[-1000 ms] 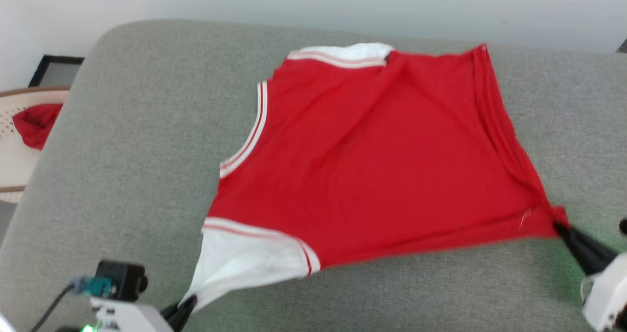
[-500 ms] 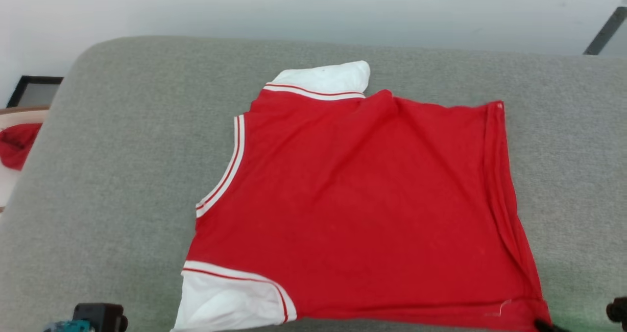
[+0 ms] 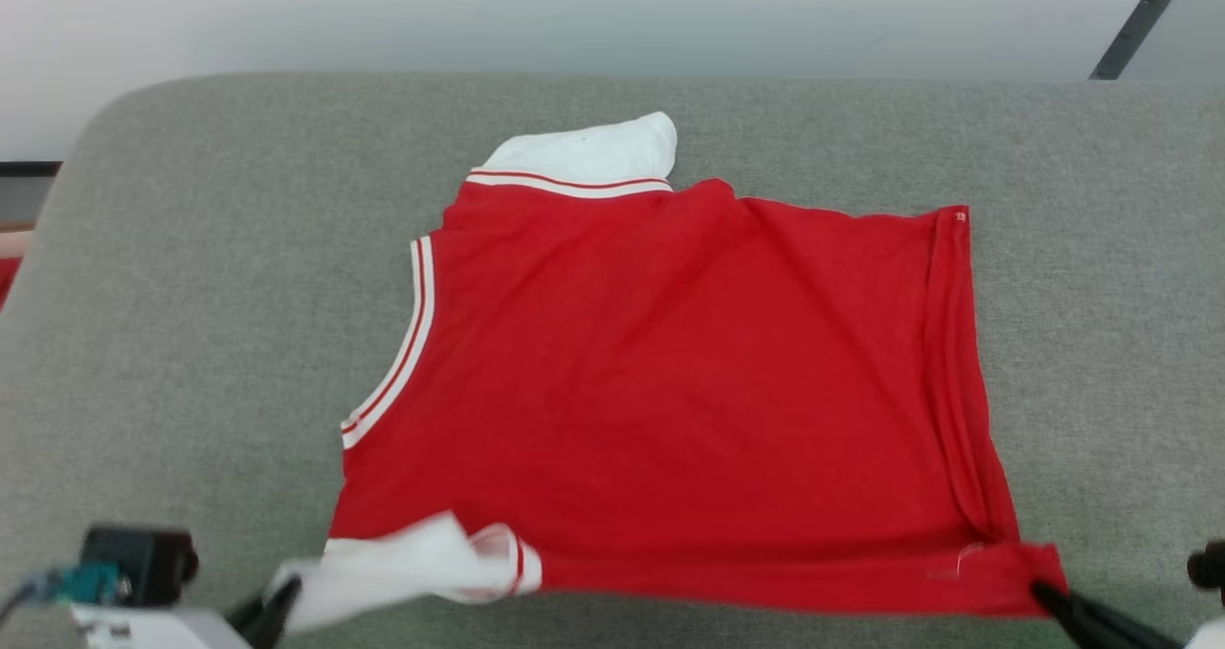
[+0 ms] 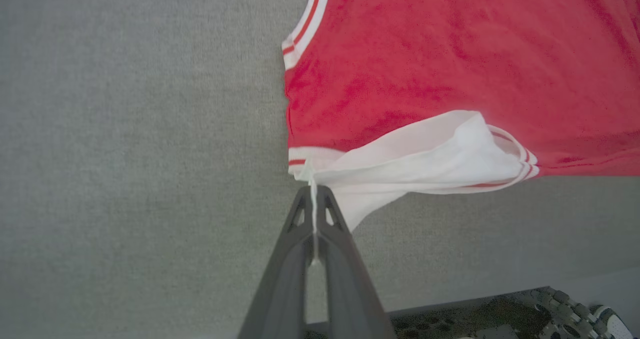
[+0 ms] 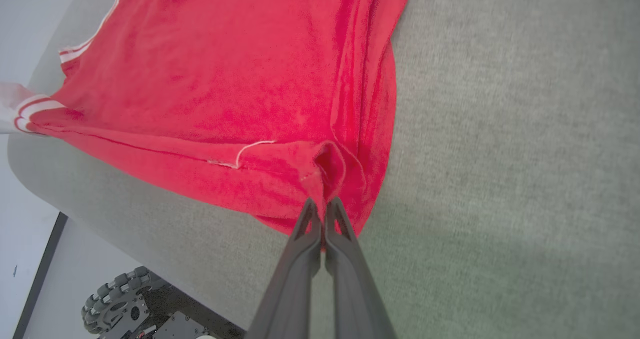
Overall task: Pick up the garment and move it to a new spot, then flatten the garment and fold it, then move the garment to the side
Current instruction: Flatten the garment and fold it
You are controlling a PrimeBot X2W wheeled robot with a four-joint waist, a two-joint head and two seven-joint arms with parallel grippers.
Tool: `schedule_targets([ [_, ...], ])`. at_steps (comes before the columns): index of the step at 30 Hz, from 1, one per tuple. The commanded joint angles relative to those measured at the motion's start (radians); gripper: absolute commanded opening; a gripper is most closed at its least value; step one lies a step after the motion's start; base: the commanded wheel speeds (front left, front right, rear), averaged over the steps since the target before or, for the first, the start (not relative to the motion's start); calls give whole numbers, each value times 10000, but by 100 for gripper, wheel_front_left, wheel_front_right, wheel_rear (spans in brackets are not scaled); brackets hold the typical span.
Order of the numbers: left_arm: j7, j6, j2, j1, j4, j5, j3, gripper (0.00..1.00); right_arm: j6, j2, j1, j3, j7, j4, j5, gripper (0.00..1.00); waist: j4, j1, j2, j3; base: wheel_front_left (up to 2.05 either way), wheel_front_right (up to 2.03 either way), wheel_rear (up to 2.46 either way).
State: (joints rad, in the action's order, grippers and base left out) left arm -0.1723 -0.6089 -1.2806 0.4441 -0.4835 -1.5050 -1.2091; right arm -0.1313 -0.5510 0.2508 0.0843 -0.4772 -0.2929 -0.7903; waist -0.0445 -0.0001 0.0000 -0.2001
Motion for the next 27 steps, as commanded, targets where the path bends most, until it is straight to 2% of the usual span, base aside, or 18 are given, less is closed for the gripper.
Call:
schedule_targets([
  [1, 167, -63, -111, 322, -34, 209, 91, 0, 11, 50, -258, -65, -63, -6, 118, 0, 71, 1, 0, -50, 0, 0, 0],
  [3, 653, 25, -261, 861, 22, 715, 151, 0, 11, 68, -677, -58, -168, 67, 241, 0, 131, 1, 0, -91, 0, 0, 0],
  [7, 1831, 517, -69, 2071, 532, 1670, 234, 0, 11, 137, -1602, 4, -324, 473, 485, 0, 195, 1, 0, -212, 0, 0, 0],
  [12, 3007, 1548, 735, 3375, 1846, 2503, 239, 0, 11, 144, -2841, 360, -362, 1228, 828, 0, 264, 1, 0, -427, 0, 0, 0],
  [19, 3901, 3031, 2162, 4284, 4155, 2796, -8, 0, 11, 130, -4118, 1059, -384, 2475, 1005, 0, 284, 1, 0, -725, 0, 0, 0],
  [22, 4144, 3525, 2637, 4349, 5044, 2759, -128, 0, 11, 166, -4438, 1331, -377, 2863, 925, 0, 297, 1, 0, -824, 0, 0, 0],
  [27, 4348, 4082, 3162, 4262, 6163, 2620, -236, 0, 11, 168, -4814, 1689, -265, 3232, 826, 0, 334, 1, 0, -922, 0, 0, 0],
])
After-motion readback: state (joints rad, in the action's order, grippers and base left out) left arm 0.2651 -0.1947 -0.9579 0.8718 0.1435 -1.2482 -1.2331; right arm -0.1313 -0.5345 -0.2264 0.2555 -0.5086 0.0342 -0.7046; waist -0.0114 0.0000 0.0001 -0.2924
